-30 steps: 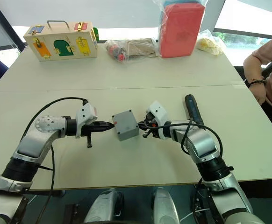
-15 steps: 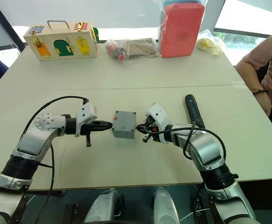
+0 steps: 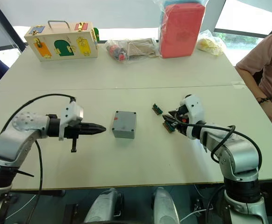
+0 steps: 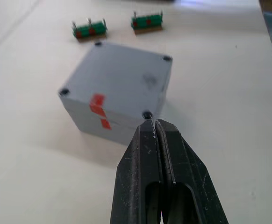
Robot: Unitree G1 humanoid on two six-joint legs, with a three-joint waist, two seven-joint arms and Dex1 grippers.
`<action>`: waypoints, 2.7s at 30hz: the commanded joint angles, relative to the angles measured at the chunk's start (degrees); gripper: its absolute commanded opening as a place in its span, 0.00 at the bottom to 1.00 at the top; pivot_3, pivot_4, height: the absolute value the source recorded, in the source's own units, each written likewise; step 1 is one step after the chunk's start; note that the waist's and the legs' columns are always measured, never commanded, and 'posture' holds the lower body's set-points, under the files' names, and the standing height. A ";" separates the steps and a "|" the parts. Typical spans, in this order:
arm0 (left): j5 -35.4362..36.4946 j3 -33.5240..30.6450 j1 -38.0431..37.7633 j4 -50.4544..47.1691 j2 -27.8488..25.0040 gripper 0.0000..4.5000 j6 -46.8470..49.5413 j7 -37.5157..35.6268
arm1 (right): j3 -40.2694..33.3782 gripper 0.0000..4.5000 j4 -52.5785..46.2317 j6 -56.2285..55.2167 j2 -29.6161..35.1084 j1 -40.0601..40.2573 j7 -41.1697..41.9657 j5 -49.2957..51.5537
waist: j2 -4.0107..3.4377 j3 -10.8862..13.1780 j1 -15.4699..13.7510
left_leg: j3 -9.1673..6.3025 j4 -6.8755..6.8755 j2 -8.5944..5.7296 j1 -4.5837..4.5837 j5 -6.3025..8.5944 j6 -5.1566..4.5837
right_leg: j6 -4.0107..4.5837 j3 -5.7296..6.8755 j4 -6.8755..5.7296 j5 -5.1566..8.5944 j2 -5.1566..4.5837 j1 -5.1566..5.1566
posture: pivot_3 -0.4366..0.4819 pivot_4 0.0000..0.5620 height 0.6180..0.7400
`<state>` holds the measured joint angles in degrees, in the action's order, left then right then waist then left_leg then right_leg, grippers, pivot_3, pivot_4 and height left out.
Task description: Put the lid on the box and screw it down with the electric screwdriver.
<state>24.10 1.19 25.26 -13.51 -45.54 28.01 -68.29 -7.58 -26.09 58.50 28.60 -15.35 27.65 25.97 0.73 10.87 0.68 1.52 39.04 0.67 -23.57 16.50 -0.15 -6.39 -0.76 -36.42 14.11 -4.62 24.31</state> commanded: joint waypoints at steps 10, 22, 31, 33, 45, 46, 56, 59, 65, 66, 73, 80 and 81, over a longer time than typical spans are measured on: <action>3.13 0.03 5.96 -1.83 1.74 0.00 2.00 2.74 | 2.03 0.57 6.87 -8.50 -2.71 0.26 -3.07 -3.46 | 0.00 0.00 0.01 | 0.00 0.00 -0.01 0.00 0.00 0.00 | -0.01 -0.01 -0.01 0.00 0.01 0.00 | 0.48 0.27 0.92; 2.91 0.32 5.86 -2.24 2.16 0.00 1.83 3.04 | 2.60 0.57 8.68 -10.34 -2.73 -0.19 -3.11 -3.86 | 0.00 0.00 -0.01 | 0.01 0.00 -0.01 0.01 0.00 0.00 | -0.01 -0.01 -0.01 0.00 0.02 0.00 | 0.48 0.27 0.92; 2.66 0.41 5.76 -2.26 2.47 0.00 1.34 3.51 | 2.49 0.15 8.36 -10.13 -2.90 -0.64 -3.43 -3.73 | 0.00 0.00 -0.01 | 0.00 0.01 -0.01 0.01 0.00 0.00 | -0.01 -0.01 -0.01 0.00 0.02 0.00 | 0.48 0.27 0.92; 2.71 0.42 5.79 -2.27 2.64 0.00 1.35 3.61 | 2.36 0.01 8.08 -9.89 -2.82 -0.79 -3.39 -3.51 | 0.00 0.00 0.01 | 0.00 0.00 -0.01 0.01 0.00 0.00 | -0.01 -0.01 -0.01 0.00 0.03 0.00 | 0.48 0.27 0.92; 2.39 0.91 6.04 -2.08 3.43 0.00 1.21 3.93 | 3.20 0.01 7.20 -9.03 -2.31 -0.65 -2.53 -3.11 | 0.00 0.00 0.01 | 0.00 0.01 -0.01 0.01 0.00 0.00 | -0.01 -0.01 -0.02 0.00 0.03 0.00 | 0.48 0.27 0.92; 2.41 0.87 6.09 -2.07 3.43 0.00 1.25 3.92 | 3.14 0.01 7.26 -8.64 -2.40 -0.67 -2.46 -2.86 | 0.00 0.00 0.01 | 0.00 0.01 -0.02 0.00 0.00 0.01 | -0.01 -0.01 -0.02 0.00 0.03 0.00 | 0.48 0.27 0.92; 2.72 0.77 5.96 -2.14 3.03 0.00 1.35 3.85 | 3.14 0.49 6.81 -9.18 -2.11 -0.91 -2.99 -3.37 | 0.00 0.00 -0.01 | 0.00 0.01 -0.01 0.01 0.00 0.00 | -0.01 -0.01 -0.02 0.00 0.02 0.00 | 0.48 0.27 0.92; 2.52 0.93 6.16 -1.82 3.21 0.00 1.15 3.92 | 2.98 0.49 6.75 -9.12 -2.18 -1.02 -3.07 -3.21 | 0.00 0.00 -0.01 | 0.00 0.01 -0.02 0.01 0.00 0.00 | -0.01 -0.01 -0.02 0.00 0.02 0.00 | 0.48 0.27 0.92; 2.62 1.12 6.20 -2.13 3.44 0.00 1.25 4.07 | 2.72 0.49 6.35 -9.63 -2.39 -1.04 -2.85 -2.67 | 0.00 0.00 -0.01 | 0.00 0.01 -0.02 0.01 0.00 0.00 | -0.01 -0.01 -0.02 0.00 0.03 0.00 | 0.48 0.27 0.92; 2.60 1.18 6.23 -2.06 3.45 0.00 1.22 4.07 | 2.67 0.49 6.27 -9.59 -2.43 -1.06 -2.86 -2.55 | 0.00 0.00 -0.01 | 0.00 0.01 -0.02 0.01 0.00 0.00 | -0.01 -0.01 -0.02 0.00 0.02 0.00 | 0.48 0.27 0.92; 2.69 1.43 6.22 -1.83 3.37 0.00 1.08 4.02 | 2.19 0.49 5.68 -9.41 -2.71 -1.13 -2.99 -1.93 | 0.00 0.00 -0.01 | 0.00 0.01 -0.02 0.01 0.00 0.00 | -0.01 -0.01 -0.02 0.00 0.02 0.00 | 0.48 0.27 0.92; 2.65 1.70 6.42 -1.61 3.39 0.00 0.88 4.00 | 2.51 0.49 5.72 -9.17 -2.45 -0.87 -3.09 -1.97 | 0.00 0.00 -0.01 | 0.00 0.01 -0.02 0.00 0.00 0.01 | -0.01 -0.01 -0.03 0.00 0.02 0.00 | 0.48 0.27 0.92; 2.63 1.72 6.44 -1.60 3.40 0.00 0.88 4.02 | 2.55 0.49 5.77 -9.13 -2.45 -0.81 -3.11 -1.98 | 0.00 0.00 -0.01 | 0.00 0.01 -0.02 0.01 0.00 0.01 | -0.01 -0.01 -0.03 0.00 0.03 0.00 | 0.48 0.27 0.92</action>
<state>26.50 3.39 30.11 -14.42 -42.12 29.76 -64.21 -4.18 -17.79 49.91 25.97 -15.61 24.54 23.36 0.73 10.86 0.68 1.52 39.06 0.66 -23.57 16.50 -0.14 -6.40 -0.77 -36.45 14.11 -4.60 24.31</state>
